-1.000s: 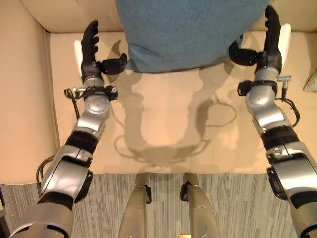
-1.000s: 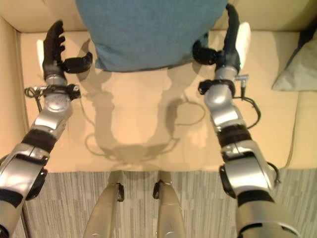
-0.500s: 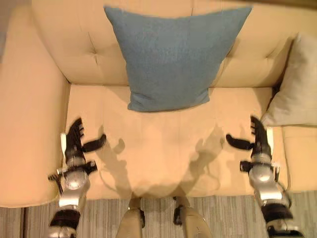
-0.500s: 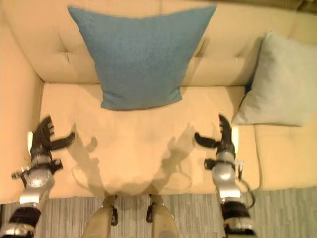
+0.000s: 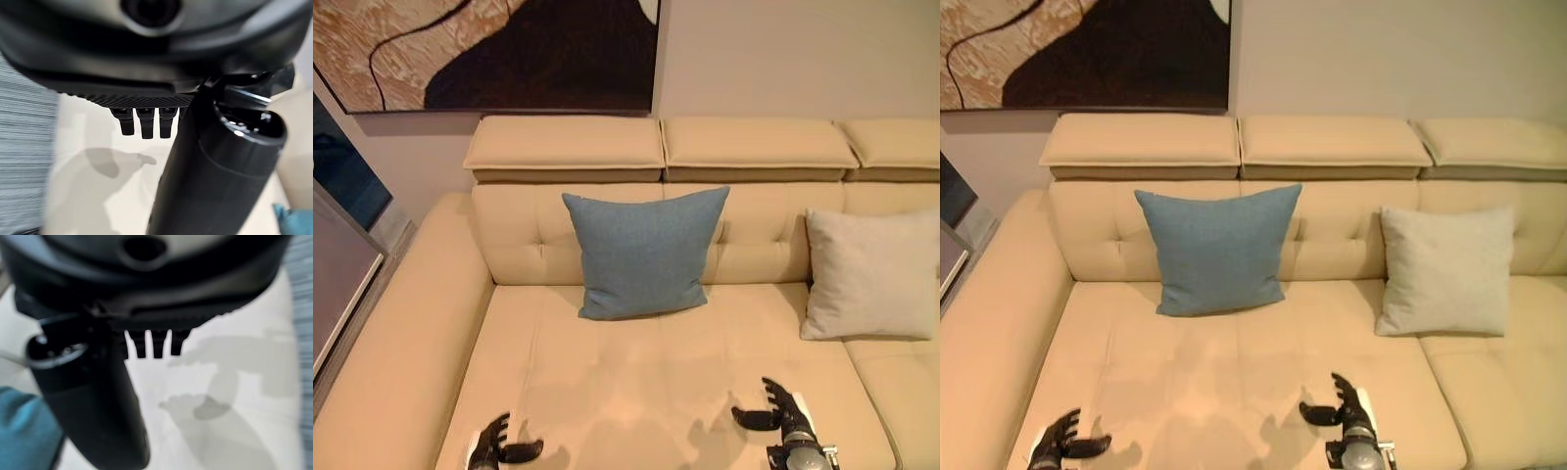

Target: Pick up all the scattered cushions and arrange them neatly on the sofa.

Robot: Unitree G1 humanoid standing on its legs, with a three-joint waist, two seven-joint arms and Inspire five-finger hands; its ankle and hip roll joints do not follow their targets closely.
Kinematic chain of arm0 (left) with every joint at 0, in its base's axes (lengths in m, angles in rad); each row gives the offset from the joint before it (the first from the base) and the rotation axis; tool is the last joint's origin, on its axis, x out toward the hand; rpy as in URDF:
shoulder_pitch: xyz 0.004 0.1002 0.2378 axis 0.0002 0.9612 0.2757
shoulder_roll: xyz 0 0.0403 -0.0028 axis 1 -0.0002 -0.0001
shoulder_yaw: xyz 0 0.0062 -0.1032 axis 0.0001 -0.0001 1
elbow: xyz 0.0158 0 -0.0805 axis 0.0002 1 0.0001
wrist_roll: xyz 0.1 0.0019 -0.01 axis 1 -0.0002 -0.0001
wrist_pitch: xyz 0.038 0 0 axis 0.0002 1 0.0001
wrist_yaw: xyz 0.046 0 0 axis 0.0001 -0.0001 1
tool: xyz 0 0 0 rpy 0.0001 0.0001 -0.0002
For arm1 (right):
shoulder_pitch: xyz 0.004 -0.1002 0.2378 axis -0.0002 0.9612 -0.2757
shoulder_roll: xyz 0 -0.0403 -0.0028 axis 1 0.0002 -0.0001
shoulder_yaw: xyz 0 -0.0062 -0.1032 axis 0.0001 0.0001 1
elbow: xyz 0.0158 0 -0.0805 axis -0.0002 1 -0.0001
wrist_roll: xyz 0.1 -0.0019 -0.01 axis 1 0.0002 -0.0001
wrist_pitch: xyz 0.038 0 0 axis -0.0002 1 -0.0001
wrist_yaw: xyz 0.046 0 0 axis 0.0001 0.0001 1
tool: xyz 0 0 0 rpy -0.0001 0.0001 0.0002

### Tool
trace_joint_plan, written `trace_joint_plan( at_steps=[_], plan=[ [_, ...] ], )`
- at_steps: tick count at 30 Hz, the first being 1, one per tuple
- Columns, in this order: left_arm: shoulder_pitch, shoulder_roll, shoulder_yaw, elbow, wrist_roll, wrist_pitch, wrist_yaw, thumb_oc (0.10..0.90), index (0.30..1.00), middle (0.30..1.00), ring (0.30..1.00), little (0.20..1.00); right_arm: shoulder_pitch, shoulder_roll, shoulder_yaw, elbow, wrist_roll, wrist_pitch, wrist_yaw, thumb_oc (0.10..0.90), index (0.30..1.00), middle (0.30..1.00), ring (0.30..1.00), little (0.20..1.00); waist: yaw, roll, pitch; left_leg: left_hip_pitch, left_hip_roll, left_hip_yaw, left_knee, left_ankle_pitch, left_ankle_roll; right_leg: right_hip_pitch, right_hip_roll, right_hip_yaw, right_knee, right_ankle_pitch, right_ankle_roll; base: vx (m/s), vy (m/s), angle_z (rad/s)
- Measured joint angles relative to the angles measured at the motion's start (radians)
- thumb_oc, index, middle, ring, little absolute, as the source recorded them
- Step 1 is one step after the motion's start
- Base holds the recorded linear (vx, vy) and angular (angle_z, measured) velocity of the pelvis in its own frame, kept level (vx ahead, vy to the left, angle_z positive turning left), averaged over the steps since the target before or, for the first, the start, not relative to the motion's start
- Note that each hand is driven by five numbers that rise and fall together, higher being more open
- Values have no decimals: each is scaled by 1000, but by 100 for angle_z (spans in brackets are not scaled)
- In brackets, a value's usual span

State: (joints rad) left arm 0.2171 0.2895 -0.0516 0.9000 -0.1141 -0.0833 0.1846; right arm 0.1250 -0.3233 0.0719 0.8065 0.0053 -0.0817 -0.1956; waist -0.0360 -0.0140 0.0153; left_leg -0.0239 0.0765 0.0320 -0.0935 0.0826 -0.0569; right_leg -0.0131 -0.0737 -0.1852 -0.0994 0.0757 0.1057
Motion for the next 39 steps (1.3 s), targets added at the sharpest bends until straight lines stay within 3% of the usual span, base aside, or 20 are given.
trace_joint_plan(
  at_steps=[8, 11, 12, 13, 15, 17, 18, 19, 23, 24, 27, 29, 30, 31, 32, 33, 34, 37, 38, 39],
  plan=[
    [-56, -19, -38, 121, 41, 2, -2, 800, 900, 900, 900, 900, 3, -3, 5, 135, 0, -4, 5, 800, 900, 900, 900, 900, 4, 21, 30, -43, 12, -43, 51, 17, -12, 1, 21, -32, 7, 2, -12, -173, -20, 14],
    [-113, -31, -45, 170, 46, 1, -1, 800, 900, 900, 900, 900, -63, -7, 8, 170, 0, -3, 3, 800, 900, 900, 900, 900, 15, 31, 56, -76, 22, -37, 46, 25, -64, -38, 20, -39, -1, 33, -74, -139, 64, -5],
    [-154, -33, -38, 201, 58, 1, -2, 800, 900, 900, 900, 900, -81, -1, 19, 170, 0, -2, 3, 800, 900, 900, 900, 900, 8, -14, 83, -93, -16, -18, 143, -45, -101, -51, -36, -47, -1, 53, -103, -156, 125, 1],
    [-157, -36, -35, 201, 58, 1, -3, 800, 900, 900, 900, 900, -93, 0, 27, 164, -1, -4, 2, 800, 900, 900, 900, 900, -1, -45, 94, -102, -44, -9, 274, -86, -68, -50, -75, -54, -1, 59, -109, -118, 98, 3],
    [-158, -51, -32, 207, 58, 1, -2, 800, 900, 900, 900, 900, -95, -9, 27, 165, 0, -8, -1, 800, 900, 900, 900, 900, -19, -45, 89, -79, -31, -15, 454, -178, -85, -49, -90, -60, 0, 74, -101, -91, 116, 7],
    [-159, -75, -29, 208, 58, -1, -3, 800, 900, 900, 900, 900, -92, -20, 26, 171, 0, -5, -5, 800, 900, 900, 900, 900, -44, -15, 71, -7, 3, -7, 424, -232, -70, -50, -87, -76, 7, 78, -86, -131, 167, 35],
    [-165, -85, -36, 200, 58, 0, -2, 800, 900, 900, 900, 900, -88, -23, 27, 181, -1, -4, -5, 800, 900, 900, 900, 900, -62, 3, 60, 40, 9, 19, 306, -243, -62, -60, -86, -88, 7, 88, -70, -183, 194, 43],
    [-171, -90, -52, 194, 58, -1, -3, 800, 900, 900, 900, 900, -95, -20, 27, 207, -1, -4, -6, 800, 900, 900, 900, 900, -65, 23, 49, 75, 4, 35, 199, -246, -38, -80, -85, -91, 15, 100, -53, -214, 208, 25],
    [-207, -56, -75, 224, 59, -2, -1, 800, 900, 900, 900, 900, -129, 79, 40, 338, -9, 10, -3, 800, 900, 900, 900, 900, -53, -76, 53, 81, -111, 43, 110, -185, 34, -156, -196, -39, 42, 153, 32, -247, 166, 1],
    [-208, -55, -73, 245, 59, 1, 0, 800, 900, 900, 900, 900, -122, 91, 43, 338, -20, 15, 1, 800, 900, 900, 900, 900, -56, -77, 54, 82, -118, 42, 99, -179, 42, -167, -201, -40, 52, 129, 67, -253, 115, -17],
    [-194, -28, -73, 283, 78, 1, 3, 800, 900, 900, 900, 900, -126, 116, 47, 365, -39, 20, 1, 800, 900, 900, 900, 900, -39, -102, 62, 66, -152, 73, 125, -182, 58, -196, -213, -14, 68, 188, 49, -283, 78, -23],
    [-197, -21, -65, 297, 78, 1, 4, 800, 900, 900, 900, 900, -147, 94, 46, 367, -39, 23, -1, 800, 900, 900, 900, 900, -37, -84, 86, 12, -161, 79, 179, -194, 78, -225, -214, 15, 60, 286, 77, -282, 74, -22],
    [-201, -17, -64, 298, 78, 0, 6, 800, 900, 900, 900, 900, -165, 83, 47, 371, -40, 25, -3, 800, 900, 900, 900, 900, -31, -69, 106, 1, -149, 96, 184, -189, 99, -229, -206, 38, 44, 327, 36, -266, 58, -11],
    [-200, -14, -61, 299, 78, 1, 9, 800, 900, 900, 900, 900, -183, 81, 47, 381, -40, 26, -3, 800, 900, 900, 900, 900, -25, -55, 114, 0, -138, 100, 170, -175, 120, -228, -193, 35, 66, 299, 65, -202, 30, -7],
    [-203, -18, -53, 298, 78, 0, 11, 800, 900, 900, 900, 900, -193, 77, 48, 402, -40, 26, -3, 800, 900, 900, 900, 900, -15, -26, 125, 6, -111, 101, 154, -159, 124, -242, -168, 24, 189, 163, 100, -171, -1, 10],
    [-208, -22, -54, 292, 78, 0, 11, 800, 900, 900, 900, 900, -192, 68, 46, 420, -39, 35, -3, 800, 900, 900, 900, 900, 6, 16, 130, 15, -69, 89, 135, -137, 116, -257, -119, 23, 421, -11, 60, -133, -47, 9],
    [-208, -14, -55, 283, 78, 0, 11, 800, 900, 900, 900, 900, -190, 61, 47, 424, -40, 36, -3, 800, 900, 900, 900, 900, 25, 21, 134, 20, -56, 82, 119, -121, 107, -256, -103, 25, 526, -95, 86, -99, -109, 7],
    [-182, 2, -56, 277, 79, 6, 26, 800, 900, 900, 900, 900, -200, 58, 48, 404, -41, 35, -7, 800, 900, 900, 900, 900, 55, -17, 120, 8, -55, 89, 98, -98, 80, -155, -104, 9, 432, -214, 80, -5, -126, -5],
    [-175, 5, -52, 281, 79, 9, 26, 800, 900, 900, 900, 900, -199, 61, 52, 403, -41, 31, -5, 800, 900, 900, 900, 900, 61, -29, 113, 16, -55, 81, 79, -84, 59, -88, -85, 0, 295, -202, 15, 12, -113, -7],
    [-170, -6, -58, 282, 79, 14, 24, 800, 900, 900, 900, 900, -200, 58, 49, 406, -41, 34, -6, 800, 900, 900, 900, 900, 62, -18, 107, 17, -41, 67, 75, -78, 58, -69, -62, -1, 248, -168, 1, 13, -105, -6]
  ],
)
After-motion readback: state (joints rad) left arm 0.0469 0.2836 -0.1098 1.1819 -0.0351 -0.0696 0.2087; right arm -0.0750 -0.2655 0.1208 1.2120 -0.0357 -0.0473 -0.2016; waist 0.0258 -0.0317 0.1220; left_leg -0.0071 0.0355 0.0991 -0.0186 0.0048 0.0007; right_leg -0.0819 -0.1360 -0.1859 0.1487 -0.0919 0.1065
